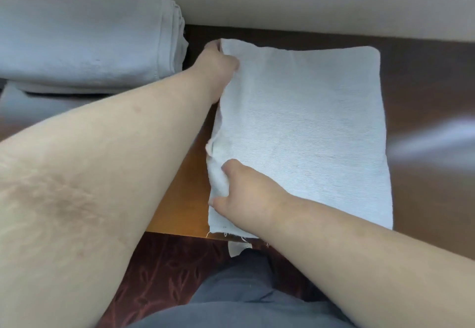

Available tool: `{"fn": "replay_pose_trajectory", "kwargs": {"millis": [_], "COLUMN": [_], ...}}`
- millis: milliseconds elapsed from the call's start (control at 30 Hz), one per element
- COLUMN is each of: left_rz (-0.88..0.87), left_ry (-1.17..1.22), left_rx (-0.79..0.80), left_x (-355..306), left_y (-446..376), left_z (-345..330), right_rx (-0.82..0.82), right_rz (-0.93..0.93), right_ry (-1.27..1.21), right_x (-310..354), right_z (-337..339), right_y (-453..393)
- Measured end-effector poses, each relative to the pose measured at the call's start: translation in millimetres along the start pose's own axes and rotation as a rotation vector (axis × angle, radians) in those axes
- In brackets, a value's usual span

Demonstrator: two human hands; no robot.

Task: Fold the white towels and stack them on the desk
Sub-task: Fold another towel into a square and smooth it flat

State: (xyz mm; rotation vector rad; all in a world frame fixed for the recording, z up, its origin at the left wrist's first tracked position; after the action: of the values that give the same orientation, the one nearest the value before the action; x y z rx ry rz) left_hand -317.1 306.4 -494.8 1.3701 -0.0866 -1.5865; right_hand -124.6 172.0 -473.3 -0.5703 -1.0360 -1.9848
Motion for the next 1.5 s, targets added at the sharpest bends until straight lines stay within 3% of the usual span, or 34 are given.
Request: {"fn": "replay_pose_trajectory", "kwargs": {"millis": [200,233,300,367,433,533,633,733,933,1167,1300,1400,1500], "left_rz": [-0.181,-0.187,-0.189,-0.344,-0.49,-0.453,-0.451,-0.429,-0.326,-0.413,-0.538,-0.409,-0.091], "left_ry": [-0.053,-0.132,-0.391,-0.58,-0.649,-0.905,-1.225,-1.304,-1.253,-1.119,-0.862,-0.674,-0.612], "left_rx": [-0.137,-0.176,-0.348,-0.468,-0.308,0.016,0.021,0.057,0.066,0.072,-0.19,-0.419,-0.414], "left_x": [-1.2,-1.5,-2.7,-14.0,-11.5,39.1,77.9,85.0,74.4,74.3,36.0,14.5,27.8], "left_y": [14.0,20.5,38.1,71.5,114.7,179.2,208.1,205.7,194.1,191.6,176.5,133.0,85.3], "left_z": [2.2,2.9,11.3,3.7,-34.3,-110.9,-147.9,-153.1,-147.0,-135.4,-110.6,-69.9,-40.7], "right_rx": [0.213,0.155,-0.18,-0.456,-0.382,-0.091,-0.113,-0.196,-0.204,-0.189,-0.353,-0.673,-0.617], "right_rz": [0.051,0.061,0.088,0.138,0.192,0.112,0.034,-0.117,-0.262,-0.244,-0.146,-0.011,-0.182], "right_ry": [-0.272,-0.269,-0.199,0.055,0.41,0.658,0.652,0.6,0.726,0.491,0.335,0.364,0.287], "right_x": [-4.5,-12.8,-40.0,-65.3,-90.2,-148.6,-179.7,-195.7,-198.3,-203.5,-203.5,-199.0,-234.8], "right_z": [10.1,29.5,92.7,157.8,185.9,182.3,182.2,185.8,161.7,134.5,170.5,214.7,211.0], "right_y": [9.9,8.6,-1.0,-3.0,-13.3,-17.4,0.7,36.8,122.1,160.0,135.3,111.4,89.6]}}
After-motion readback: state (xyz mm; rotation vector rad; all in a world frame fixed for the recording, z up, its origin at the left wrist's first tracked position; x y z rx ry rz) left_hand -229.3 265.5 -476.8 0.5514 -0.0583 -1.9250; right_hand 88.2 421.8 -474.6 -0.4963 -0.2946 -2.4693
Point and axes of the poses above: each hand's wrist, its own y-axis away from the middle knuckle, its own z-axis out of the back of the hand, x = y × z, the point moved 9 cm from there along -y, towards the middle knuckle, and after that the axes turned 12 degrees about z, right-handed, at the moved point
